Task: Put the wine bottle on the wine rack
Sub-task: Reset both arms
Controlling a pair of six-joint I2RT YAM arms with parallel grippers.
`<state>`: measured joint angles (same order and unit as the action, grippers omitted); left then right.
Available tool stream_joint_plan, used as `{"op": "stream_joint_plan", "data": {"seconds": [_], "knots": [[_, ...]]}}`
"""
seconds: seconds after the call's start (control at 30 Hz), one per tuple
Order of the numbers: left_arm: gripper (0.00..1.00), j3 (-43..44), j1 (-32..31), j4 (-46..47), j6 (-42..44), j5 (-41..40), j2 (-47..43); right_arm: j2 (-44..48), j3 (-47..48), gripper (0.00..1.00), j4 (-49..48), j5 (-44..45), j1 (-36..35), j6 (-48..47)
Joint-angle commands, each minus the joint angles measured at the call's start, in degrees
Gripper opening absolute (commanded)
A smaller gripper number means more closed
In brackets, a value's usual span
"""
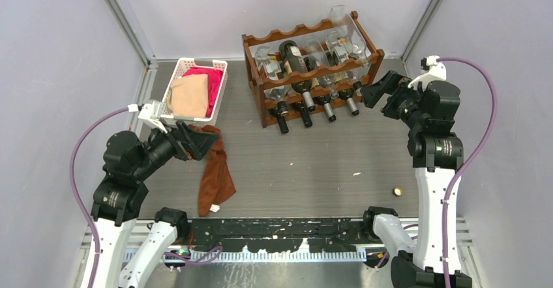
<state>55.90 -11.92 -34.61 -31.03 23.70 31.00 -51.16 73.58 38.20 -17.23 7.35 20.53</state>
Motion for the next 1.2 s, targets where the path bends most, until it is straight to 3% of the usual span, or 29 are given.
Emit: {"op": "stream_joint_plan", "data": {"seconds": [0.0, 0.23, 0.8, 1.17], "knots": [[1.0, 0.8, 0.23, 1.95, 1.25, 1.49, 1.85, -0.86, 1.28, 1.0, -3.27, 3.56, 0.29, 0.42], [1.0, 3.93, 0.18, -0.67, 4.38, -1.85, 2.4, -4.06, 4.02, 1.0, -2.43, 2.31, 0.29, -0.43], [1.0, 11.85, 0.19, 3.79, 3.74, -0.34, 9.6, -9.73, 15.61, 1.0, -1.36, 4.49, 0.29, -3.89], [1.0, 12.54, 0.23, 4.77, 3.4, 0.78, 9.96, -9.99, 19.11, 1.0, 0.99, 4.16, 0.29, -4.65]]}}
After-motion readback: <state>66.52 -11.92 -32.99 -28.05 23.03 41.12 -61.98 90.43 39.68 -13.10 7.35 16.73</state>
